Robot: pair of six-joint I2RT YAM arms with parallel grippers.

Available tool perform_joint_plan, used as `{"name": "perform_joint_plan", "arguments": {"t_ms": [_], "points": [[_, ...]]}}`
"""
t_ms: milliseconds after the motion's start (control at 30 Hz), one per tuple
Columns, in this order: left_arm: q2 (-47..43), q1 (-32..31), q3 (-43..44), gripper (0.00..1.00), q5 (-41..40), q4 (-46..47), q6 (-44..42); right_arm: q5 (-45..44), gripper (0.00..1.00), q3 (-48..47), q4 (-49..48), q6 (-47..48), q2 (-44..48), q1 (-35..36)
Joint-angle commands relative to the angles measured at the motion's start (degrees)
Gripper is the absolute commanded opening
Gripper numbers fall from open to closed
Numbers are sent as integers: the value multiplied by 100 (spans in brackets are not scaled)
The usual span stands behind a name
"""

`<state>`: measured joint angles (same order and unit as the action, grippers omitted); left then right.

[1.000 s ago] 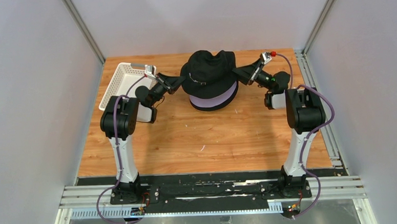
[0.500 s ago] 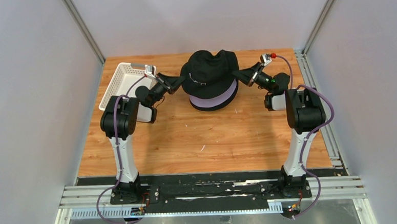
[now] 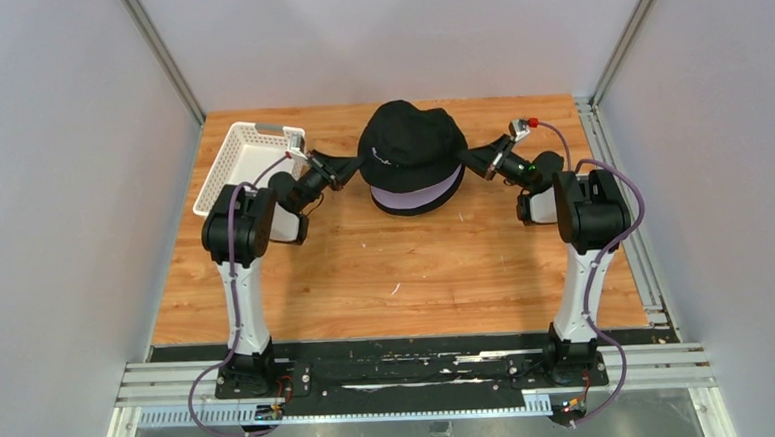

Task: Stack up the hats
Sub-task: Stack the hat on the hat.

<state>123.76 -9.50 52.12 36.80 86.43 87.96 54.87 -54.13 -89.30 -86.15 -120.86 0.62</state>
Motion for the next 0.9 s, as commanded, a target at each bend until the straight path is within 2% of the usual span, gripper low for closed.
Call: {"name": "perform_joint_plan", "arguments": {"t_ms": [0, 733, 867], "points": [[327, 76, -210, 2, -184, 260, -377, -141, 0, 260, 127, 748, -128, -141], [384, -44, -862, 0, -396, 241, -614, -192, 1, 635, 747, 1437, 53, -354], [238, -43, -974, 0, -424, -130, -867, -205, 1, 640, 875, 1533, 56, -411]]}}
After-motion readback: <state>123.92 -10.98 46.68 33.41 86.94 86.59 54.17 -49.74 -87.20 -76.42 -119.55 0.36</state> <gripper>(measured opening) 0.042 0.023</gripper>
